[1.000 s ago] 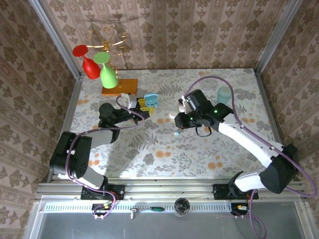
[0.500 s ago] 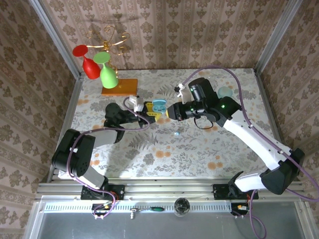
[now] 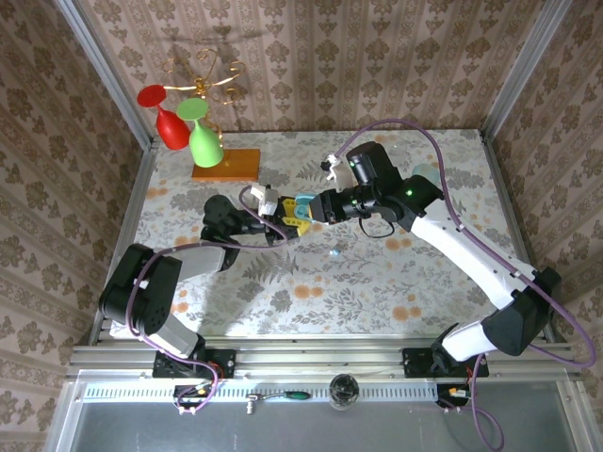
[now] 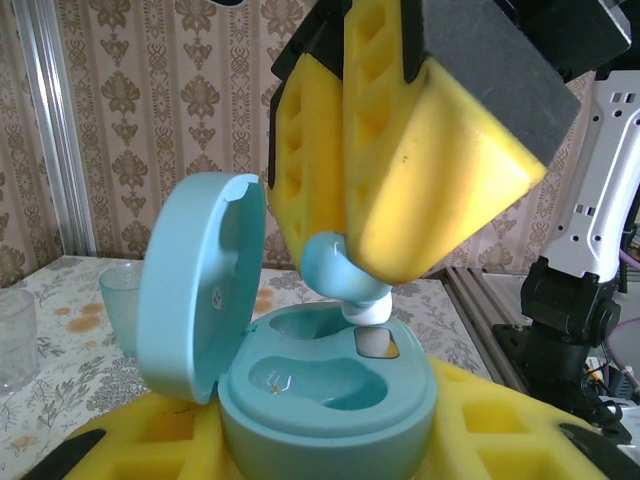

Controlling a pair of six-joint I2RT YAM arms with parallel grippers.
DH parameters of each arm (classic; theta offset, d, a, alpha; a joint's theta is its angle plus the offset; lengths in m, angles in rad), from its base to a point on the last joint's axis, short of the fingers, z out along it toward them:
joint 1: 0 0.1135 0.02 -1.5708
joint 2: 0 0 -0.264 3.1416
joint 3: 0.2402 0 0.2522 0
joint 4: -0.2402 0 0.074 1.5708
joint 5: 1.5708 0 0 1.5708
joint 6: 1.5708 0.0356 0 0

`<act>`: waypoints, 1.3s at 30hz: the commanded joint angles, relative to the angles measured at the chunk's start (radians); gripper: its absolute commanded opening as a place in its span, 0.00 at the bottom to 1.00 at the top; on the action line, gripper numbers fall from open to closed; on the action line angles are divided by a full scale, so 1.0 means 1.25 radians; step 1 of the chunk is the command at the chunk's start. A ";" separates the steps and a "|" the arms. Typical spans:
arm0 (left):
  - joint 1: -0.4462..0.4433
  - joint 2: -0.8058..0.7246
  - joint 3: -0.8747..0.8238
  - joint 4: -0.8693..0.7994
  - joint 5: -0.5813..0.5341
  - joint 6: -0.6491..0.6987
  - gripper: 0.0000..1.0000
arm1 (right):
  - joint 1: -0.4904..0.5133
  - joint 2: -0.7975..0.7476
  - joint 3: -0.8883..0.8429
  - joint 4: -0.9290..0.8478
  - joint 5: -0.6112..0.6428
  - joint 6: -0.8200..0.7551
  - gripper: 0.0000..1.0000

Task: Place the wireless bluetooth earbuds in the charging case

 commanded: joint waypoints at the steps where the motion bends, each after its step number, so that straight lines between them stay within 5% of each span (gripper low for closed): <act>1: -0.005 -0.017 0.017 0.026 0.032 -0.011 0.26 | 0.001 0.003 0.008 0.005 0.004 -0.011 0.20; 19: 0.007 -0.039 0.014 0.026 0.016 -0.014 0.26 | 0.000 -0.001 -0.021 -0.030 0.053 -0.035 0.20; 30: 0.053 -0.040 -0.001 0.027 0.012 -0.017 0.26 | -0.007 -0.042 -0.035 0.004 0.040 -0.038 0.49; 39: 0.139 -0.080 -0.037 0.026 0.006 -0.016 0.26 | -0.096 -0.213 -0.326 0.248 0.112 0.041 0.56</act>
